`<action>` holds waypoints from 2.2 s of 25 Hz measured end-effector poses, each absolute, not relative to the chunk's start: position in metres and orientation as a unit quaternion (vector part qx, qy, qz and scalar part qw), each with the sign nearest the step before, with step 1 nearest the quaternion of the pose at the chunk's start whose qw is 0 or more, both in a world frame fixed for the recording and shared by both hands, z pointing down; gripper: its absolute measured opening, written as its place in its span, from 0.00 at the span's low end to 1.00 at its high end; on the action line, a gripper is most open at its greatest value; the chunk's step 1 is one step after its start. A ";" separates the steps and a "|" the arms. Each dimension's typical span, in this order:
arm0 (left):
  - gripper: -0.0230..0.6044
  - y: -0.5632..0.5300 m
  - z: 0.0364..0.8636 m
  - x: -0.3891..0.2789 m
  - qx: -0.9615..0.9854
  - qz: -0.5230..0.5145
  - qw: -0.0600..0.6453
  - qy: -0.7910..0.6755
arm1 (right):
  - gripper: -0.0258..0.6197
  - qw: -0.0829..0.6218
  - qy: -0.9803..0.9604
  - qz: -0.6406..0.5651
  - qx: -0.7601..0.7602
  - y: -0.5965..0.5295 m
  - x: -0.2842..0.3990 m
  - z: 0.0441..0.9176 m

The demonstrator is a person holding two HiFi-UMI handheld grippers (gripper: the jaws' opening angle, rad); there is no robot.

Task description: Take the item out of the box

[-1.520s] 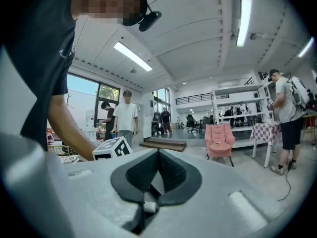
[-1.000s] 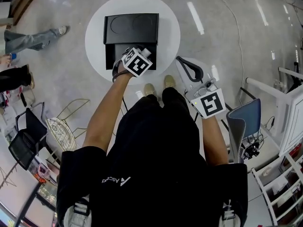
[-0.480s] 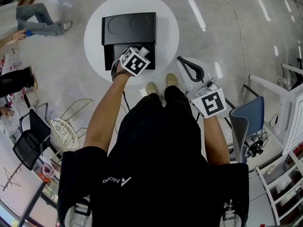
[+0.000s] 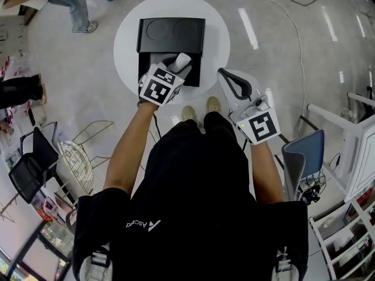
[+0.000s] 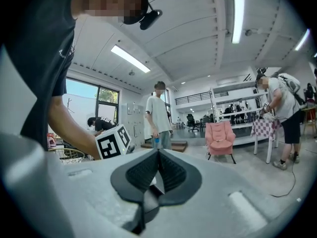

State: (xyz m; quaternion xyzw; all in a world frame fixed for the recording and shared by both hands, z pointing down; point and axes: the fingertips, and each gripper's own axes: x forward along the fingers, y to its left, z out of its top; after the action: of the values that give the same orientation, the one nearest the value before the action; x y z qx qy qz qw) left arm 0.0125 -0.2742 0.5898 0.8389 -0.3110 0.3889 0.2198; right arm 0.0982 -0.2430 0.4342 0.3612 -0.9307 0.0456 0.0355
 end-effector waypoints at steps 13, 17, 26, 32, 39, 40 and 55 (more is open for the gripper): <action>0.33 -0.244 0.401 0.002 0.930 0.079 0.121 -0.338 | 0.04 -0.010 -0.948 -0.003 0.319 -0.221 0.041 0.354; 0.33 -0.228 0.354 -0.008 0.934 0.003 0.090 -0.345 | 0.04 -0.031 -0.951 -0.006 0.309 -0.208 0.032 0.332; 0.33 -0.192 0.303 -0.030 0.934 -0.063 0.035 -0.350 | 0.04 -0.063 -0.955 -0.011 0.288 -0.178 0.011 0.308; 0.33 -0.180 0.287 -0.036 0.932 -0.082 0.018 -0.353 | 0.04 -0.058 -0.956 -0.027 0.286 -0.164 0.007 0.301; 0.33 -0.176 0.288 -0.033 0.932 -0.080 0.021 -0.353 | 0.04 -0.058 -0.958 -0.033 0.280 -0.158 0.008 0.300; 0.33 -0.176 0.288 -0.032 0.932 -0.079 0.021 -0.353 | 0.04 -0.058 -0.958 -0.033 0.280 -0.158 0.008 0.300; 0.33 -0.169 0.288 -0.025 0.933 -0.079 0.019 -0.351 | 0.04 -0.054 -0.957 -0.035 0.282 -0.152 0.014 0.303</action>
State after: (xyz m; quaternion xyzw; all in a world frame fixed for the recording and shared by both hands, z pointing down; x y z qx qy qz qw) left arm -0.0247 -0.1693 0.2883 0.9330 -0.3506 -0.0786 0.0194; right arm 0.0141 -0.1517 0.3026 0.2818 -0.9573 -0.0351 -0.0542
